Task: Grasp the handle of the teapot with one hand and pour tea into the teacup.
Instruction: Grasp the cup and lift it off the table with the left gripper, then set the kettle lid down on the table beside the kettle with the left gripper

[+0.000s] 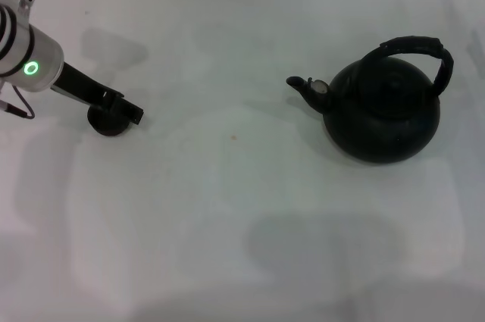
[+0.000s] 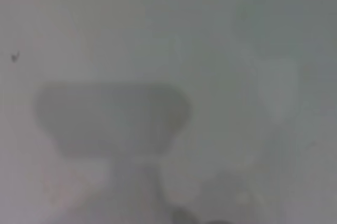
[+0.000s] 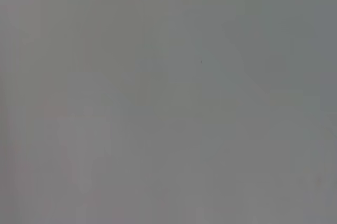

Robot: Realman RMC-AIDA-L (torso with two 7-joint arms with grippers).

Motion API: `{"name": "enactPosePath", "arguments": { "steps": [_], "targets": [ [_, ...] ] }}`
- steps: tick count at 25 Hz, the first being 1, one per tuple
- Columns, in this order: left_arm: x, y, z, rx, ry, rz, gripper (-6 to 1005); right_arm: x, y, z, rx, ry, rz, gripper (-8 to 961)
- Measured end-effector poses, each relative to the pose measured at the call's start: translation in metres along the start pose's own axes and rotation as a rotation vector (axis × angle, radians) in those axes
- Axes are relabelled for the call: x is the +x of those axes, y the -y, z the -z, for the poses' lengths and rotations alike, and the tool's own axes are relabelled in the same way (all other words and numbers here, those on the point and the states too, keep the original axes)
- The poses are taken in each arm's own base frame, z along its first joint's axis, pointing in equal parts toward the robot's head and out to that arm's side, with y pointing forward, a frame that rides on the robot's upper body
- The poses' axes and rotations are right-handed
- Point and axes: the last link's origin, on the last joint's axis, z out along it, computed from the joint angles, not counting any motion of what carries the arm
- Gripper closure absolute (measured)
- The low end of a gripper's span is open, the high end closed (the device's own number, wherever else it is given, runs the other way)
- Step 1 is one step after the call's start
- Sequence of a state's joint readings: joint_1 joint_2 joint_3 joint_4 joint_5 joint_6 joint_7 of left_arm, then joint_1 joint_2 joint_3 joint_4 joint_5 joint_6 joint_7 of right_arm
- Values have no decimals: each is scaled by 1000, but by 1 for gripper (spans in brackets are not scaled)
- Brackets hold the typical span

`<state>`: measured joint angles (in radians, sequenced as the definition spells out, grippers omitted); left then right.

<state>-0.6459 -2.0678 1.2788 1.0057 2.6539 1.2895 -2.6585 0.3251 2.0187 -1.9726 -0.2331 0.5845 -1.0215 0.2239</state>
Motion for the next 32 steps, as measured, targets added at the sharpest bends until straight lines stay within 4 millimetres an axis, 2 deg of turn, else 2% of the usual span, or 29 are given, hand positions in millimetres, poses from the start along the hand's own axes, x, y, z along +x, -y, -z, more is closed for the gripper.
{"name": "enactPosePath", "arguments": {
  "steps": [7, 13, 19, 24, 25, 27, 32],
  "targets": [
    [-2, -3, 0, -9, 21, -18, 152, 0, 0, 0, 1, 0, 0, 152],
    [1, -7, 5, -12, 7, -26, 303, 0, 0, 0, 2, 0, -1, 155],
    [13, -13, 17, -8, -39, -57, 297, 1, 1, 2, 6, -2, -3, 158],
    [28, -31, 18, -38, -58, -117, 292, 1, 0, 1, 4, 0, -3, 160],
    [35, -41, 17, -50, -71, -158, 291, 0, 0, 1, 3, 1, -3, 160],
    [38, -44, 17, -51, -76, -175, 289, 0, 0, 0, 3, 1, -3, 161],
    [49, -72, 9, -62, -73, -291, 283, 0, 0, 0, 2, 2, -3, 163]
  ]
}}
